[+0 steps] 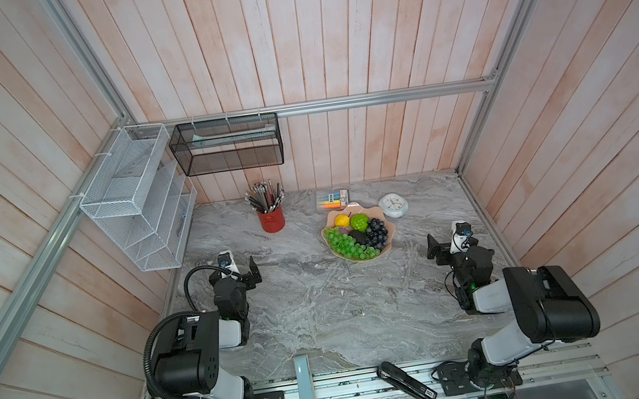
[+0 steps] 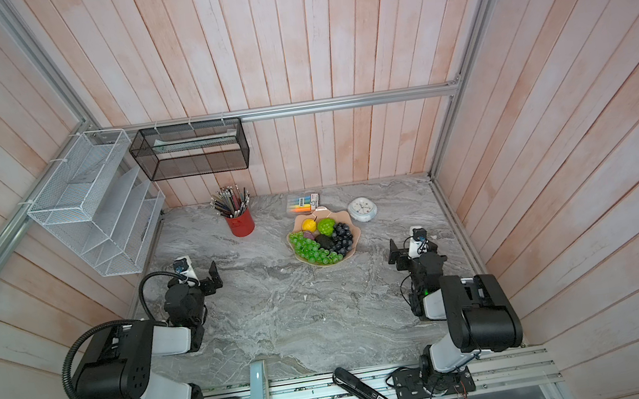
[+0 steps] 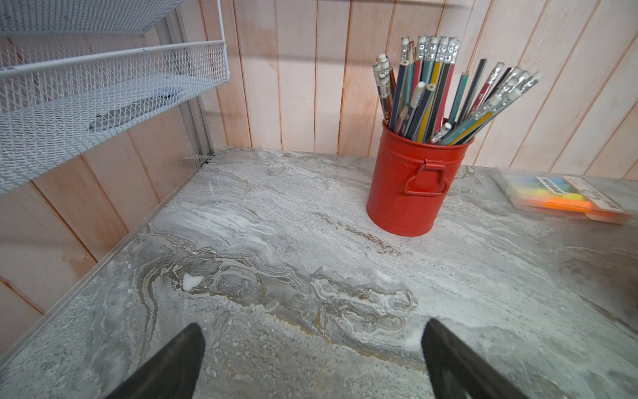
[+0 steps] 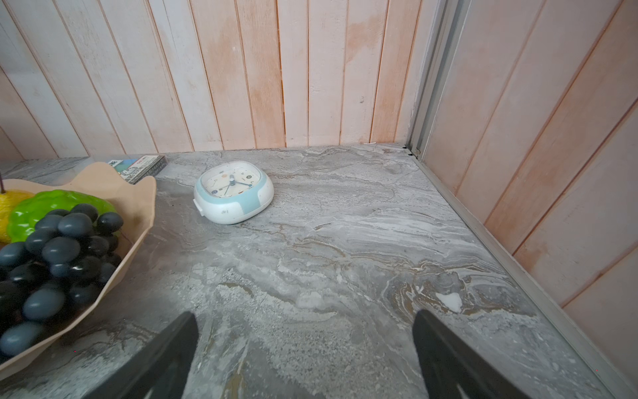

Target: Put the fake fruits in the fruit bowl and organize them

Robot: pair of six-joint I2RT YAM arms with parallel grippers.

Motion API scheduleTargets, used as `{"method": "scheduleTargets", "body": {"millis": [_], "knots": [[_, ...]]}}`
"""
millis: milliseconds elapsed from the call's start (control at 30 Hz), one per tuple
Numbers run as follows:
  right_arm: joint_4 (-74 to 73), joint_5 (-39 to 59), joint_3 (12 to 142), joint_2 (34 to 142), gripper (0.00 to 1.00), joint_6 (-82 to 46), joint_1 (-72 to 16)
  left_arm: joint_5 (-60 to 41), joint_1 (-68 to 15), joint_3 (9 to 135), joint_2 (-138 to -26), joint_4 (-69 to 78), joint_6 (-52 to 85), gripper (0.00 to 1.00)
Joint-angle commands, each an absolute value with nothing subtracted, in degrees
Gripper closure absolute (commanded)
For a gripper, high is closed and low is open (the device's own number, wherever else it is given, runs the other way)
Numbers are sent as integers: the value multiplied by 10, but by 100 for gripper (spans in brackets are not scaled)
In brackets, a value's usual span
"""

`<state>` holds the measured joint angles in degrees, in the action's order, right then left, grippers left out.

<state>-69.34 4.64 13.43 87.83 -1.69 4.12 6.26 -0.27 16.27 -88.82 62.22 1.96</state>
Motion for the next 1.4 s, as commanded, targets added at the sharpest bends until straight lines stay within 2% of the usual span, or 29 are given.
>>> {"method": "scheduleTargets", "body": {"millis": [0,100,167,233,300,400,467,1367], "knots": [[-696,54,136,869,2,-13,43,59,0,162,-883,643,19,0],[-830,1,58,855,2,-25,37,58,0,162,-884,643,20,0],[-951,1,-2,867,2,-20,33,58,0,162,-883,643,20,0],[-999,14,-15,889,2,-19,32,59,0,162,-883,643,19,0],[-951,19,11,887,2,-18,32,59,0,162,-883,643,19,0],[-740,10,98,855,2,-18,32,59,0,161,-884,643,20,0],[-703,13,138,876,2,-17,32,59,0,162,-884,644,20,0],[-695,10,139,872,2,-20,32,54,3,167,-886,636,21,0]]}}
